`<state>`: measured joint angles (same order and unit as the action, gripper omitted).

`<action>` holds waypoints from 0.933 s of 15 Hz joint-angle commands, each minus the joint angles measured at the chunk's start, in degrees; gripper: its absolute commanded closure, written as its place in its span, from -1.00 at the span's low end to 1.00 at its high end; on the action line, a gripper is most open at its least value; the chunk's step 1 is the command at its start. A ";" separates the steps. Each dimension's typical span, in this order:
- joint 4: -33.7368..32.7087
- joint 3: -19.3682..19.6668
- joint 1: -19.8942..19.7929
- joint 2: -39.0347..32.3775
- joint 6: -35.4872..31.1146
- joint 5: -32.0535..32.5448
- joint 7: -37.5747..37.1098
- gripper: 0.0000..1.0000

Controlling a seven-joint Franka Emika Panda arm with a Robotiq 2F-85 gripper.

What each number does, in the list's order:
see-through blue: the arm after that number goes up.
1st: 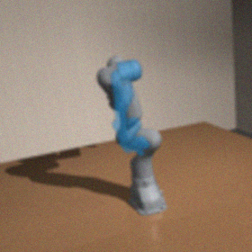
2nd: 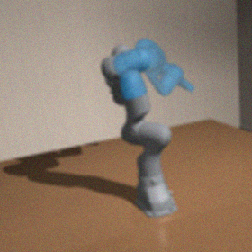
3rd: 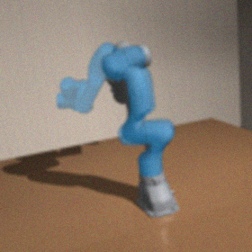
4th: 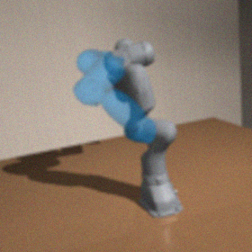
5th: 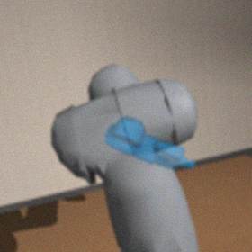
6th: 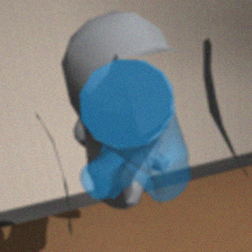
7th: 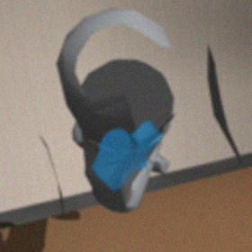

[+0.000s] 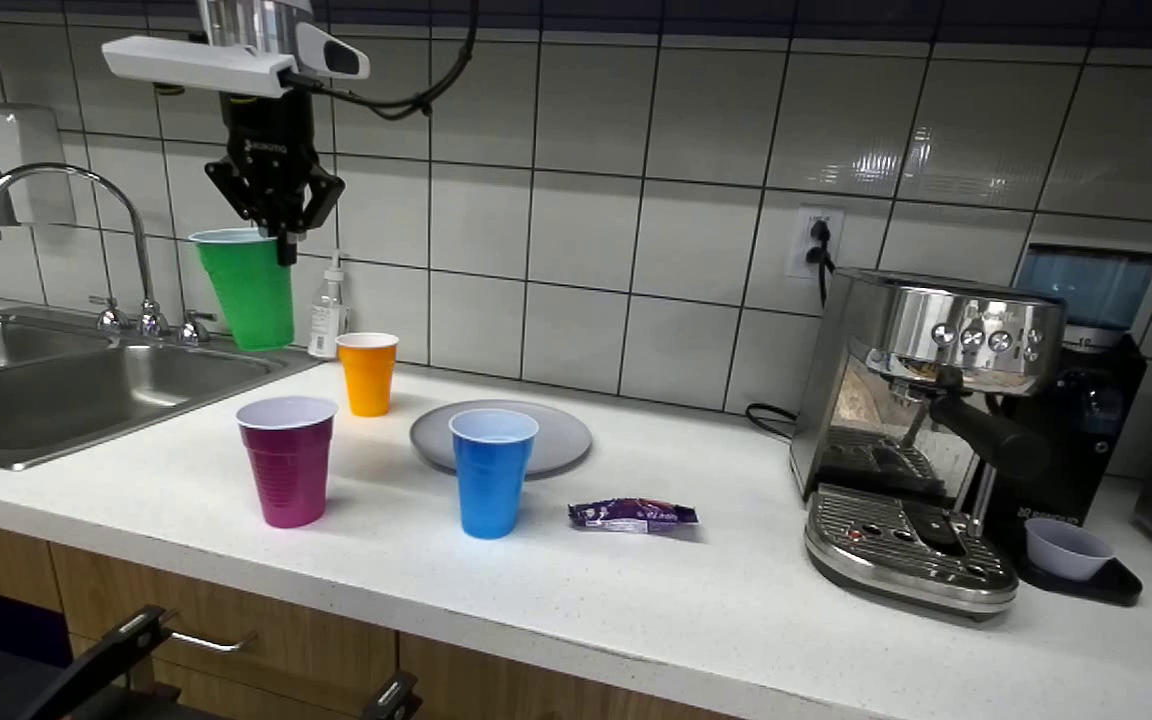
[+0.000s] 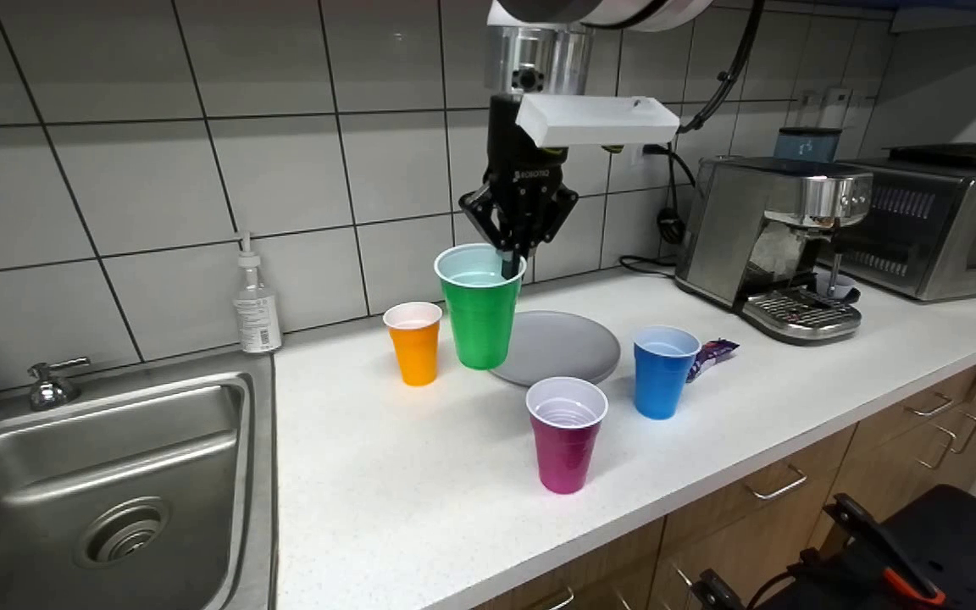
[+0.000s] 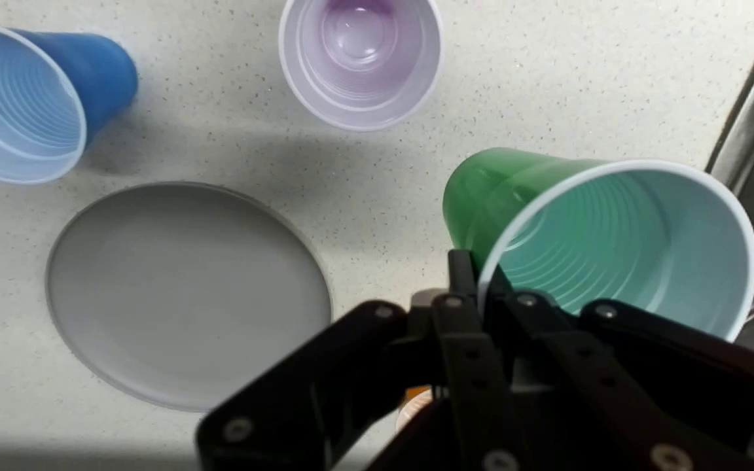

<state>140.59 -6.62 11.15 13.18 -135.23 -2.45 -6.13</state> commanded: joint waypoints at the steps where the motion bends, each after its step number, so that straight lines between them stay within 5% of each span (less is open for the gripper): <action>1: 1.29 0.56 -1.38 2.44 2.03 -0.96 3.28 0.98; 14: 4.58 1.69 -2.33 3.91 2.24 -0.99 5.07 0.98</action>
<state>144.04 -5.17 9.65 14.50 -134.52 -2.44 -4.08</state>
